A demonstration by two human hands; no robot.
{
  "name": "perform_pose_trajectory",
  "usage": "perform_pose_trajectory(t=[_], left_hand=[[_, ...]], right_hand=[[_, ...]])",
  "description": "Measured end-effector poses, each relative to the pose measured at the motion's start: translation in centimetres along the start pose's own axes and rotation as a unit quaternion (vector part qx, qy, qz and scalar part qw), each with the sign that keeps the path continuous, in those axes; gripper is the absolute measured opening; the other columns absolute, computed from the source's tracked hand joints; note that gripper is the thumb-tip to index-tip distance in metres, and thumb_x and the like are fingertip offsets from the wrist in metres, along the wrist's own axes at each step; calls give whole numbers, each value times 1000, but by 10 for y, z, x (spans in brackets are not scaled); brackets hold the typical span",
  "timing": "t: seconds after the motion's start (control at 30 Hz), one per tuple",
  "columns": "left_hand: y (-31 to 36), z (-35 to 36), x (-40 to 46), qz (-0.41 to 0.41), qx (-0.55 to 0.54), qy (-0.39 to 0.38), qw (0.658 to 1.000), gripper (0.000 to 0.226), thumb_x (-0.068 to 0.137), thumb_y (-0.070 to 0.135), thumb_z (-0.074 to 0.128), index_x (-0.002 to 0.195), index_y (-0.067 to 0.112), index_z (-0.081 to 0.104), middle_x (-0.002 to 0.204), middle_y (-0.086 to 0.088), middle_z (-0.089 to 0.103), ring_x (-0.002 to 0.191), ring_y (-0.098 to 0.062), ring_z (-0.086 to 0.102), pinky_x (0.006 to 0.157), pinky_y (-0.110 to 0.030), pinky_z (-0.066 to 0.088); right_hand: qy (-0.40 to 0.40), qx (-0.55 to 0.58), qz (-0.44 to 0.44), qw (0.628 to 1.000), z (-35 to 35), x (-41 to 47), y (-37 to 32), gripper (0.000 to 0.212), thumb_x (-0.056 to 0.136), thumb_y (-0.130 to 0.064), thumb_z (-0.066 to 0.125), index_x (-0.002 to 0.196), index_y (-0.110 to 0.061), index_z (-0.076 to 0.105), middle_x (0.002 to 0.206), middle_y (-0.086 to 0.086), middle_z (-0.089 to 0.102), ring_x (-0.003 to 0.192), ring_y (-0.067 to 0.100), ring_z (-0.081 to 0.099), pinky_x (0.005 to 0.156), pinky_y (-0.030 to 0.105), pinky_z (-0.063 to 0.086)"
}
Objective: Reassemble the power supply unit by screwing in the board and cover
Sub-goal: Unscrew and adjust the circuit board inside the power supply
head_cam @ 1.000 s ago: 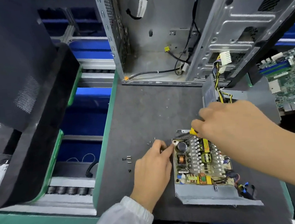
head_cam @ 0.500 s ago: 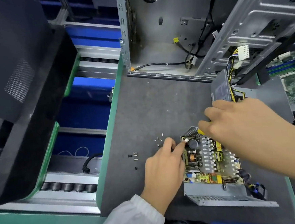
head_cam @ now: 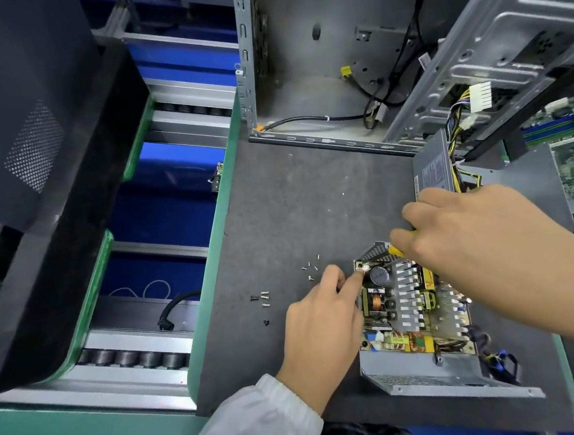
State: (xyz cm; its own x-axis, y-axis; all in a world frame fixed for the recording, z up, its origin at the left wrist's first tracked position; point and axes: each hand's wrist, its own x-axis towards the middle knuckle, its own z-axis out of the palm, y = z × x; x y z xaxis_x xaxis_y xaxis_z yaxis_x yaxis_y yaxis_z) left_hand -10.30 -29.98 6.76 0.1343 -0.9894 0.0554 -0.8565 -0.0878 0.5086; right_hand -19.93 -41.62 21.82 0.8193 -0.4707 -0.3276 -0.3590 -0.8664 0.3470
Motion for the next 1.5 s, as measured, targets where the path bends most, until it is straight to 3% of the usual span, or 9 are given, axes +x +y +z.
perform_pose_trajectory(t=[0.23, 0.3, 0.37, 0.53, 0.7, 0.8, 0.97, 1.2, 1.5], left_hand=[[1, 1, -1, -4, -5, -9, 1000, 43, 72, 18, 79, 115, 22, 71, 89, 6, 58, 53, -7, 52, 40, -19, 22], [1, 0, -1, -5, -6, -10, 1000, 44, 71, 19, 80, 114, 22, 71, 88, 6, 58, 52, -7, 52, 40, -19, 22], [1, 0, -1, -6, -8, -11, 1000, 45, 71, 18, 80, 115, 22, 71, 88, 6, 58, 52, -7, 52, 40, -19, 22], [1, 0, -2, -10, -20, -13, 1000, 45, 73, 17, 78, 117, 21, 70, 89, 6, 58, 53, -7, 52, 41, -19, 22], [2, 0, -2, -14, -33, -22, 999, 44, 76, 15, 76, 119, 21, 69, 91, 5, 58, 54, -8, 53, 40, -19, 25], [1, 0, -1, -17, -38, -25, 999, 44, 78, 15, 73, 121, 21, 68, 92, 5, 58, 56, -9, 53, 41, -20, 26], [1, 0, -2, -17, -37, -25, 999, 44, 77, 14, 74, 120, 21, 68, 91, 5, 57, 55, -8, 52, 41, -20, 24], [1, 2, -3, -17, -30, -19, 999, 47, 73, 14, 75, 119, 21, 68, 88, 5, 55, 53, -9, 49, 41, -20, 21], [2, 2, -3, -18, -32, -11, 999, 49, 71, 14, 77, 119, 21, 69, 87, 5, 56, 51, -9, 49, 41, -20, 20]], right_hand=[[-17, -3, 6, 1000, 2, -1, 4, 24, 44, 10, 56, 52, -12, 54, 51, 3, 44, 49, 25, 48, 50, 16, -1], [-30, -31, -7, 999, 3, -2, 0, 26, 56, 5, 68, 62, -17, 56, 59, 0, 46, 59, 22, 52, 46, 20, 0], [-32, -24, -21, 999, 9, -3, 0, 22, 75, -4, 64, 78, -23, 53, 71, -3, 42, 74, 20, 52, 43, 24, 6], [-20, 17, 0, 1000, 1, -1, 1, 23, 42, 12, 54, 52, -8, 53, 50, 6, 43, 47, 27, 48, 51, 14, 2], [-51, -30, -3, 998, -3, -1, 2, 22, 52, 6, 54, 61, -14, 57, 58, 2, 47, 56, 24, 51, 47, 19, 0], [-15, -58, -24, 998, 5, -2, 3, 27, 64, 0, 46, 75, -21, 57, 68, -3, 45, 70, 20, 52, 44, 23, 3], [8, 16, -13, 1000, 0, 0, 1, 21, 42, 13, 50, 50, -6, 52, 48, 8, 44, 45, 26, 46, 48, 15, 6], [49, 5, -28, 998, 2, 2, -4, 18, 45, 11, 50, 47, -7, 52, 47, 8, 45, 43, 26, 47, 52, 15, 1], [36, 5, -24, 999, 0, 2, 1, 19, 43, 13, 50, 49, -5, 53, 48, 9, 45, 43, 27, 48, 54, 13, 2]])
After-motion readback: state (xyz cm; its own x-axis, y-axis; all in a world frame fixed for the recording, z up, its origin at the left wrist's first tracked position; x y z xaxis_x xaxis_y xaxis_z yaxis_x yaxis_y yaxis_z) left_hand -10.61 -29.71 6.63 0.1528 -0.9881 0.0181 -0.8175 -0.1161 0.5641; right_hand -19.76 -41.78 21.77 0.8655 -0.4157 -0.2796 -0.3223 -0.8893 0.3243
